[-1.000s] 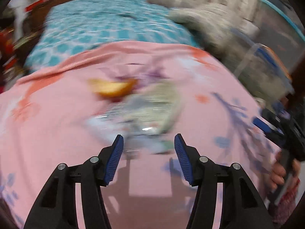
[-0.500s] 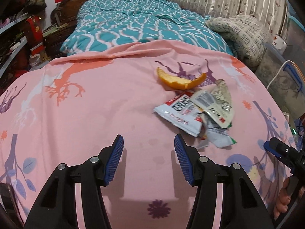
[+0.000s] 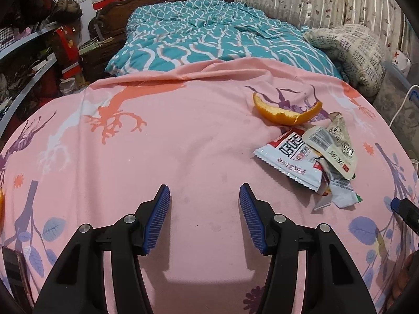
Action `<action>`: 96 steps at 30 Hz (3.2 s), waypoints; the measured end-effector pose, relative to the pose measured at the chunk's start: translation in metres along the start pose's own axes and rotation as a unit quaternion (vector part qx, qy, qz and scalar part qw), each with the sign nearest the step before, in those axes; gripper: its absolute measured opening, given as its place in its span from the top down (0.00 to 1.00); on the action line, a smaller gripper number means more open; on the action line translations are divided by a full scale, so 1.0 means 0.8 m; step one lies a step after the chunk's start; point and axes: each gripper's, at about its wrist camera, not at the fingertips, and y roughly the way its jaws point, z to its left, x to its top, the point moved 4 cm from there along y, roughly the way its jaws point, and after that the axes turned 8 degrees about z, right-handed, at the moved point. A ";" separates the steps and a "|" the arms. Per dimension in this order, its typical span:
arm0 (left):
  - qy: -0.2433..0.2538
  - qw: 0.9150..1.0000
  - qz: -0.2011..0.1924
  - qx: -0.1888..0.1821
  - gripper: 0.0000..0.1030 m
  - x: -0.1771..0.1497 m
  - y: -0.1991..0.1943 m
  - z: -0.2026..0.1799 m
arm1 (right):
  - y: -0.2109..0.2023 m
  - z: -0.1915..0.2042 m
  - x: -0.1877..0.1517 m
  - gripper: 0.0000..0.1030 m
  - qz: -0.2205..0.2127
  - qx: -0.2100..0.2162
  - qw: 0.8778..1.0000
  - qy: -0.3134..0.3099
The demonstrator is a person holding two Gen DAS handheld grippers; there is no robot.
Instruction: Collect trash
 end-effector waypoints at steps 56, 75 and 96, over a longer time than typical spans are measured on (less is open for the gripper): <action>0.016 0.999 0.039 0.003 0.08 -0.002 0.020 -0.006 | -0.004 0.002 -0.005 0.03 -0.011 0.028 0.999 0.011; 0.035 0.998 0.049 -0.002 0.08 -0.005 0.019 -0.007 | 0.003 0.009 -0.002 0.03 -0.002 0.000 1.000 -0.006; 0.018 0.997 0.032 -0.062 0.08 0.004 0.003 0.015 | 0.211 0.154 0.187 0.43 0.181 -0.040 0.966 -0.179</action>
